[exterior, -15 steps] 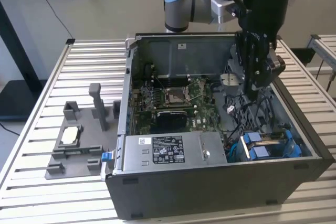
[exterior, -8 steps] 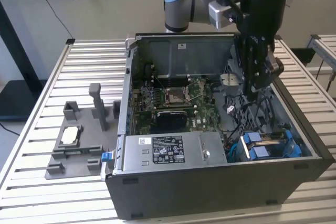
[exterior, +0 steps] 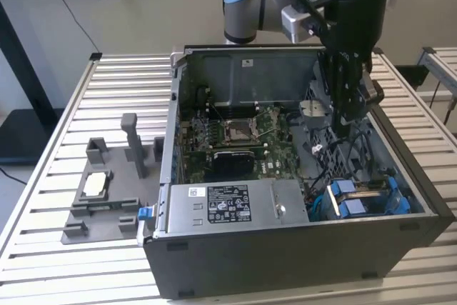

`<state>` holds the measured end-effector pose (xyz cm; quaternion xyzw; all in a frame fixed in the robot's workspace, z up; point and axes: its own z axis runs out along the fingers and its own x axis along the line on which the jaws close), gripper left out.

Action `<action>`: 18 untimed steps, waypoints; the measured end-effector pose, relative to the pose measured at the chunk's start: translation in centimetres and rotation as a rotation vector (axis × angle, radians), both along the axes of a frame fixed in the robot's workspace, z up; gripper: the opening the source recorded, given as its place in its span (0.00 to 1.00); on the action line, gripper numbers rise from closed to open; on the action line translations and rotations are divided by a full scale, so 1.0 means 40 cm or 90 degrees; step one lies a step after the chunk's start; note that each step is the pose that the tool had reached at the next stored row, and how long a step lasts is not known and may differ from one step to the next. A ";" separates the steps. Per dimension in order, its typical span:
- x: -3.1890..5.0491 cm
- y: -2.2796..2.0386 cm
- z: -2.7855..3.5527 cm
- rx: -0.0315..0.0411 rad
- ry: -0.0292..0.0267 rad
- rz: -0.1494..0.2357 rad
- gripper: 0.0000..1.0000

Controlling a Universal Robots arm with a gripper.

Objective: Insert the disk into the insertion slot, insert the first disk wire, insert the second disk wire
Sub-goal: 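Insert the second disk wire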

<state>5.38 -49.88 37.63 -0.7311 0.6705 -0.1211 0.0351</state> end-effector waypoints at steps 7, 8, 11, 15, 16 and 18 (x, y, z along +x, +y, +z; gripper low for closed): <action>-0.001 -0.002 -0.002 0.0001 -0.0015 0.000 0.16; -0.001 -0.004 -0.003 0.0000 -0.0015 0.000 0.16; 0.005 -0.014 -0.006 0.0002 -0.0007 0.000 0.16; 0.020 -0.028 -0.009 0.0019 0.0038 0.000 0.16; 0.024 -0.031 -0.010 0.0039 0.0050 0.000 0.16; 0.033 -0.037 -0.011 0.0085 0.0077 0.000 0.16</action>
